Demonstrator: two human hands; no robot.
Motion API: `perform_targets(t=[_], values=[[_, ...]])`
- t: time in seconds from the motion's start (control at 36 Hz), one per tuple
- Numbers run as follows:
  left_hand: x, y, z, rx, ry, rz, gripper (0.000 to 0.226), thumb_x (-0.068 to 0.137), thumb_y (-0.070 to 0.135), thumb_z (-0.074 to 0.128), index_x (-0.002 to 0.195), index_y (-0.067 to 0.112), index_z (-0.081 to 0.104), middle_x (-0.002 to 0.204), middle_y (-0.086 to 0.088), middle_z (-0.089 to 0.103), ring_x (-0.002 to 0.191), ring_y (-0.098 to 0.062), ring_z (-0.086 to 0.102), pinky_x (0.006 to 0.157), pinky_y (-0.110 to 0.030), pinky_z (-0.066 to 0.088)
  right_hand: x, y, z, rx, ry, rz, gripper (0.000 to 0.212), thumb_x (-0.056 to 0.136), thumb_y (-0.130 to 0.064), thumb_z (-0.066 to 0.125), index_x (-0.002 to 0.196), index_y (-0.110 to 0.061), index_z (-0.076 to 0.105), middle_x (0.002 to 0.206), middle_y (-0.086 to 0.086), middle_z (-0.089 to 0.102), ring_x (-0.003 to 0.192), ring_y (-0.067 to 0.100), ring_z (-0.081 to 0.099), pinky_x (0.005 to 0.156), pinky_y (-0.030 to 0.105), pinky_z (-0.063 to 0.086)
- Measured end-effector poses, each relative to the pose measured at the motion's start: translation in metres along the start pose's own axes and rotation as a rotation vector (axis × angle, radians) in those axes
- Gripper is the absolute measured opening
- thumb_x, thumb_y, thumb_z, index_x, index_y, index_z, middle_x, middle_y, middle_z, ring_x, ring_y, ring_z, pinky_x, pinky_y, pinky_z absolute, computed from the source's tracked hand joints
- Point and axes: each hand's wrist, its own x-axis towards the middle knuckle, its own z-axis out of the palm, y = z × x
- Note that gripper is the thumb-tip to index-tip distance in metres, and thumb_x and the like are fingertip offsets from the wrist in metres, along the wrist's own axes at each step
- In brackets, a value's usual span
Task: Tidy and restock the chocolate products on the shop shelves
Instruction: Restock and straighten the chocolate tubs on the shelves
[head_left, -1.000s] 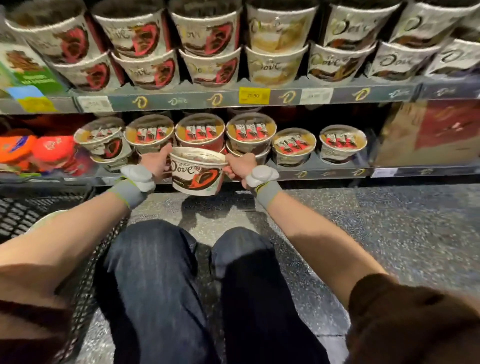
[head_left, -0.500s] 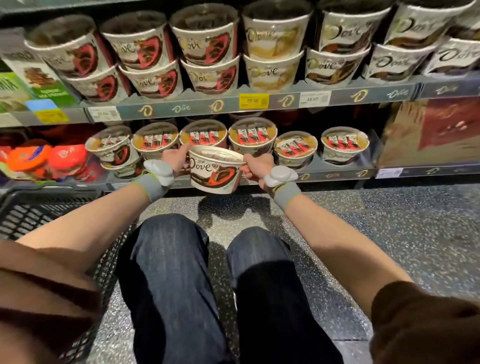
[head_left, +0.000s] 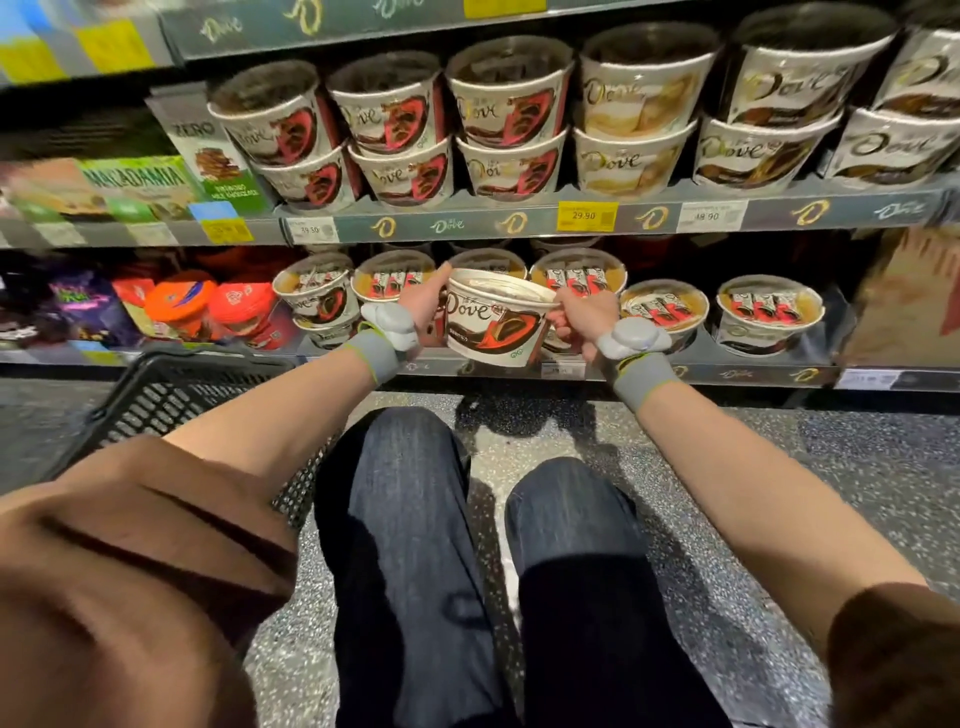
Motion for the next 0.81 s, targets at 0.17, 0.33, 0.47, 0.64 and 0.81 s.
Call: perform_targets(t=[0.17, 0.33, 0.47, 0.64, 0.81], values=[[0.0, 0.006, -0.001, -0.024, -0.019, 0.009, 0.06, 0.084, 0.054, 0.059, 0.126, 0.012, 0.056, 0.121, 0.0, 0.062, 0.106, -0.023, 0.059, 0.052, -0.037, 0.056, 0.005, -0.006, 0.0, 0.025, 0.001, -0.009, 0.021, 0.088, -0.011, 0.057, 0.069, -0.002, 0.056, 0.053, 0.004, 0.059, 0.034, 0.006, 0.042, 0.033, 0.015, 0.032], [-0.006, 0.016, 0.008, -0.059, -0.016, 0.023, 0.029, 0.084, 0.036, 0.06, 0.105, 0.016, 0.063, 0.123, -0.002, 0.059, 0.12, -0.024, 0.053, 0.076, -0.048, 0.053, 0.004, -0.014, -0.006, 0.101, 0.02, -0.032, 0.016, 0.083, -0.005, 0.059, 0.067, -0.002, 0.059, 0.042, 0.0, 0.057, 0.034, 0.008, 0.042, 0.035, 0.017, 0.031], [-0.004, 0.027, 0.009, -0.004, 0.022, 0.057, 0.035, 0.078, 0.042, 0.06, 0.099, 0.015, 0.064, 0.11, -0.005, 0.063, 0.108, -0.032, 0.059, 0.083, -0.06, 0.052, -0.003, -0.029, -0.009, 0.066, 0.018, -0.073, 0.018, 0.082, -0.01, 0.061, 0.065, -0.004, 0.061, 0.046, 0.001, 0.057, 0.034, 0.008, 0.041, 0.037, 0.019, 0.029], [-0.018, 0.059, 0.014, -0.004, 0.077, 0.12, 0.045, 0.076, 0.044, 0.061, 0.094, 0.004, 0.064, 0.095, -0.01, 0.066, 0.09, -0.029, 0.064, 0.074, -0.053, 0.056, -0.016, -0.062, -0.015, 0.039, 0.008, -0.142, 0.017, 0.084, -0.009, 0.059, 0.07, 0.0, 0.062, 0.056, 0.007, 0.056, 0.033, 0.008, 0.04, 0.037, 0.019, 0.03], [-0.04, 0.091, 0.016, -0.023, 0.087, 0.184, 0.033, 0.084, 0.04, 0.06, 0.091, 0.008, 0.063, 0.098, -0.01, 0.063, 0.088, -0.026, 0.062, 0.061, -0.038, 0.054, -0.017, -0.087, -0.015, 0.006, 0.001, -0.182, 0.019, 0.085, -0.012, 0.057, 0.068, -0.003, 0.062, 0.058, 0.006, 0.058, 0.041, 0.009, 0.042, 0.036, 0.017, 0.032]])
